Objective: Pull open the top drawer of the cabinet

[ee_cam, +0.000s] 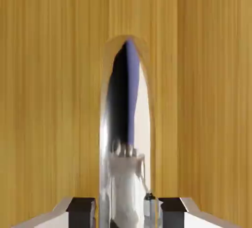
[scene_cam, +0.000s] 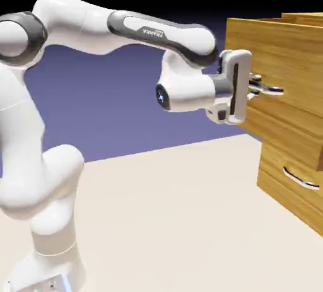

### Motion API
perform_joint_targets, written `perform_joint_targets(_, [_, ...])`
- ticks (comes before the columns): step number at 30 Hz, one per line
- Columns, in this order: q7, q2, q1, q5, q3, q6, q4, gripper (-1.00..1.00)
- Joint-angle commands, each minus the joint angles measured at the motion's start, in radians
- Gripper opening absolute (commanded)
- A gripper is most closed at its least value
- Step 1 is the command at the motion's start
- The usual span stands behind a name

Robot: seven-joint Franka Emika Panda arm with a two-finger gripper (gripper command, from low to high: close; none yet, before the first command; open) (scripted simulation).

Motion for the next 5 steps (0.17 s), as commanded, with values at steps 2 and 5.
perform_joint_targets(2, [0.009, 0.016, 0.012, -0.007, -0.011, 0.001, -0.015, 1.0])
perform_joint_targets(5, [0.051, 0.088, 0.051, -0.039, -0.047, 0.005, -0.078, 1.0])
